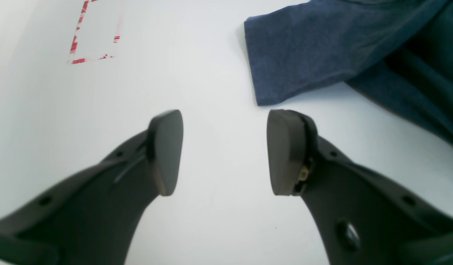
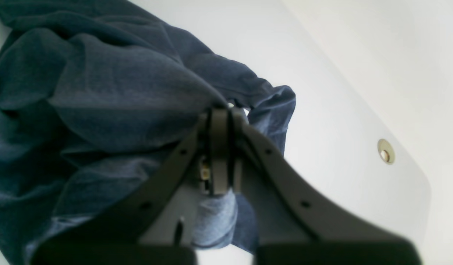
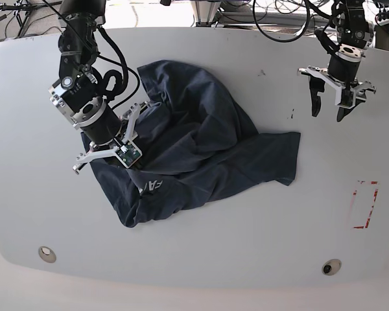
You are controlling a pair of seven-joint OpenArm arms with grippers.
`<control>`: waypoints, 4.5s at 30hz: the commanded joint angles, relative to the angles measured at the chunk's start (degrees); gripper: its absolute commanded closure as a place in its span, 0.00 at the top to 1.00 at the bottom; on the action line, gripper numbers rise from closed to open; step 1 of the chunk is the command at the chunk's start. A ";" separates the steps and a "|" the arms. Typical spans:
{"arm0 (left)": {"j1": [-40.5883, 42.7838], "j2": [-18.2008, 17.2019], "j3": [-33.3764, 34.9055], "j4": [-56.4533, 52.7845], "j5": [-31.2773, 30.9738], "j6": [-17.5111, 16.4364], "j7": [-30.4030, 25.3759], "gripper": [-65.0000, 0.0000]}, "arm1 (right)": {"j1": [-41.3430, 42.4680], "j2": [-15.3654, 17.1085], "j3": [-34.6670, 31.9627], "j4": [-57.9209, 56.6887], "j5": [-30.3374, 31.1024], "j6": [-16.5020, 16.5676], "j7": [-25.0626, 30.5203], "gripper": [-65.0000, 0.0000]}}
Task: Fold the T-shirt properly
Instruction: 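Drag the held fabric with the right gripper toward the 'AE' print, then lift the held shirt with the right gripper back toward the robot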
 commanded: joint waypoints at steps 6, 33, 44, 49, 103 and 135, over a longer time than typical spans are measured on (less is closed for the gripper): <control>-0.66 -0.67 0.18 -0.68 -0.22 0.13 -1.04 0.52 | 3.94 1.03 0.60 1.32 -0.13 -0.16 0.87 0.00; -2.08 -0.65 1.56 -2.03 -0.35 -0.20 -0.74 0.52 | 2.02 -1.37 -0.68 -2.73 0.48 -0.27 1.35 0.53; -1.70 -0.71 0.98 -1.55 -0.49 -0.21 -0.60 0.52 | -5.98 1.97 1.07 -1.96 0.69 -0.35 2.13 0.75; -2.28 -0.52 1.19 -1.61 -0.54 -0.25 -0.82 0.52 | -8.29 2.63 1.31 -2.10 0.92 -0.53 2.31 0.79; -3.07 0.89 0.07 -1.96 0.44 -0.08 5.21 0.55 | -15.99 0.38 -9.97 -7.13 -4.00 -0.82 5.62 0.80; -3.86 1.16 0.16 -1.96 0.35 -0.17 5.21 0.70 | -23.81 -4.54 -3.90 -6.86 -3.48 -0.29 10.98 0.80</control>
